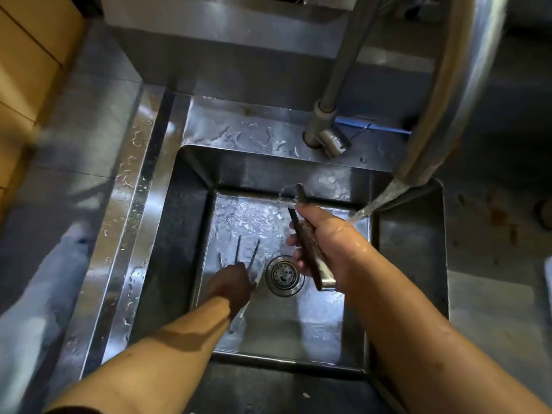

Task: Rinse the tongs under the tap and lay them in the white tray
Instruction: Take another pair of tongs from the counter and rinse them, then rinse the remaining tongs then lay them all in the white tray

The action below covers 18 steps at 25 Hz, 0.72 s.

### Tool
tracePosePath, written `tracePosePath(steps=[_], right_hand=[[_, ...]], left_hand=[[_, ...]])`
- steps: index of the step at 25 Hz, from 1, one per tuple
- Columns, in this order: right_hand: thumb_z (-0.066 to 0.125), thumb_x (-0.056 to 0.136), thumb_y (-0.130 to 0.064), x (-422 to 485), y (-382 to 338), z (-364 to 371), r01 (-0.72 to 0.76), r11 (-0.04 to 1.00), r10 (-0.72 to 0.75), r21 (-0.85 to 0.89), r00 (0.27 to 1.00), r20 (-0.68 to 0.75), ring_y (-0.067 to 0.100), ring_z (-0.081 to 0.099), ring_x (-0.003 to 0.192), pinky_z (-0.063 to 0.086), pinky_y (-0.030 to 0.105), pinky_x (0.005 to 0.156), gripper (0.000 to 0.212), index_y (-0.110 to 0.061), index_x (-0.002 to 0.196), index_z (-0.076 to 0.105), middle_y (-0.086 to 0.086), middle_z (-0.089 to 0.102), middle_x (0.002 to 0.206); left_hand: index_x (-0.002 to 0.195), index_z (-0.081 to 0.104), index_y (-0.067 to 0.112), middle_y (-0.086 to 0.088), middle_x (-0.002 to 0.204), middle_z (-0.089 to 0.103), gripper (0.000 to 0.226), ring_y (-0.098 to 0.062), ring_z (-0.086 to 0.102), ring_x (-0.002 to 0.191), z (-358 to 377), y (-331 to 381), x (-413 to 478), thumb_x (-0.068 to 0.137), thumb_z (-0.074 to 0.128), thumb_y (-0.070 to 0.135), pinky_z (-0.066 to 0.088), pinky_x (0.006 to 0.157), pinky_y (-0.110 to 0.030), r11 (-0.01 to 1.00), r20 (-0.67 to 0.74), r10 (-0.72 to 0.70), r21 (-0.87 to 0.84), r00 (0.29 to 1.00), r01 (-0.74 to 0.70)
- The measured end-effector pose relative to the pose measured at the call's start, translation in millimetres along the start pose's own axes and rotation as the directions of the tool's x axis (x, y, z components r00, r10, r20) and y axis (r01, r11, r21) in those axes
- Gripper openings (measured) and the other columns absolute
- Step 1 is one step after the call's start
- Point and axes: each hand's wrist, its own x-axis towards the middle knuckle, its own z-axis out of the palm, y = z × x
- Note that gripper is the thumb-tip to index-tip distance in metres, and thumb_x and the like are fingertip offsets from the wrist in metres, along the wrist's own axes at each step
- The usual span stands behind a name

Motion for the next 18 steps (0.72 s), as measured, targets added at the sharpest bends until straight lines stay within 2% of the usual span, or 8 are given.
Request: tracePosePath(steps=[4,7,9,12,15,17,18], right_hand=[[0.064,0.098,-0.048,1.9,5.1,-5.0,-0.007,1.000,0.008,0.016,0.999,-0.036,0.018,0.054,0.047,0.047,0.026,0.041,0.046,-0.006,0.119,0.062,0.009,0.067,0.074],[0.064,0.098,-0.048,3.1,8.1,-7.9,-0.009,1.000,0.011,0.029,0.999,-0.049,0.018,0.053,0.048,0.047,0.026,0.041,0.047,-0.006,0.118,0.062,0.010,0.067,0.074],[0.064,0.097,-0.048,5.0,9.7,-9.8,-0.017,0.999,0.019,0.043,0.998,-0.061,0.019,0.053,0.047,0.047,0.026,0.042,0.045,-0.007,0.116,0.063,0.011,0.068,0.075],[0.066,0.096,-0.048,9.6,13.6,-11.8,-0.027,0.998,0.030,0.051,0.998,-0.058,0.018,0.053,0.047,0.046,0.027,0.042,0.046,-0.007,0.115,0.064,0.012,0.068,0.077],[0.067,0.094,-0.051,14.2,18.5,-15.5,-0.019,0.999,0.022,0.038,0.998,-0.067,0.019,0.056,0.049,0.047,0.027,0.043,0.049,-0.007,0.116,0.065,0.010,0.071,0.074],[0.069,0.093,-0.051,17.1,24.3,-18.0,-0.010,1.000,0.012,0.017,0.996,-0.091,0.019,0.056,0.049,0.047,0.028,0.045,0.047,-0.009,0.112,0.067,0.009,0.071,0.072],[0.069,0.094,-0.051,17.9,28.4,-19.0,-0.001,1.000,0.002,0.006,0.994,-0.112,0.018,0.056,0.049,0.047,0.028,0.046,0.045,-0.009,0.109,0.068,0.008,0.071,0.071]], left_hand=[[0.125,0.065,0.019,-0.011,0.128,0.072,0.035,-0.033,0.068,0.118,20.3,2.1,2.5,0.096,0.063,0.038,0.056,0.095,-0.041,0.990,0.047,0.094,0.099,0.994,-0.098],[0.129,0.064,0.017,-0.008,0.129,0.071,0.033,-0.030,0.068,0.119,31.2,2.4,5.5,0.101,0.049,0.026,0.056,0.096,-0.040,0.973,0.020,0.141,0.181,0.990,-0.142],[0.129,0.066,0.016,-0.008,0.129,0.071,0.035,-0.029,0.068,0.119,33.4,2.9,6.3,0.100,0.048,0.025,0.054,0.095,-0.038,0.968,-0.004,0.161,0.196,0.987,-0.157],[0.122,0.068,0.014,-0.010,0.127,0.072,0.032,-0.030,0.068,0.118,32.6,4.3,4.3,0.098,0.049,0.023,0.053,0.095,-0.037,0.982,0.022,0.123,0.140,0.992,-0.125],[0.120,0.060,0.016,-0.014,0.128,0.068,0.027,-0.034,0.066,0.118,16.9,14.7,-4.6,0.100,0.049,0.031,0.052,0.093,-0.039,0.996,0.045,0.048,-0.075,0.998,-0.044],[0.113,0.058,0.019,-0.014,0.118,0.070,0.024,-0.036,0.069,0.108,-3.1,23.9,-17.8,0.099,0.048,0.036,0.053,0.085,-0.039,0.980,0.036,-0.029,-0.195,0.999,0.036],[0.104,0.057,0.021,-0.013,0.107,0.070,0.021,-0.035,0.070,0.097,-14.3,27.6,-25.5,0.098,0.047,0.038,0.054,0.076,-0.037,0.967,0.010,-0.043,-0.249,0.999,0.045]])
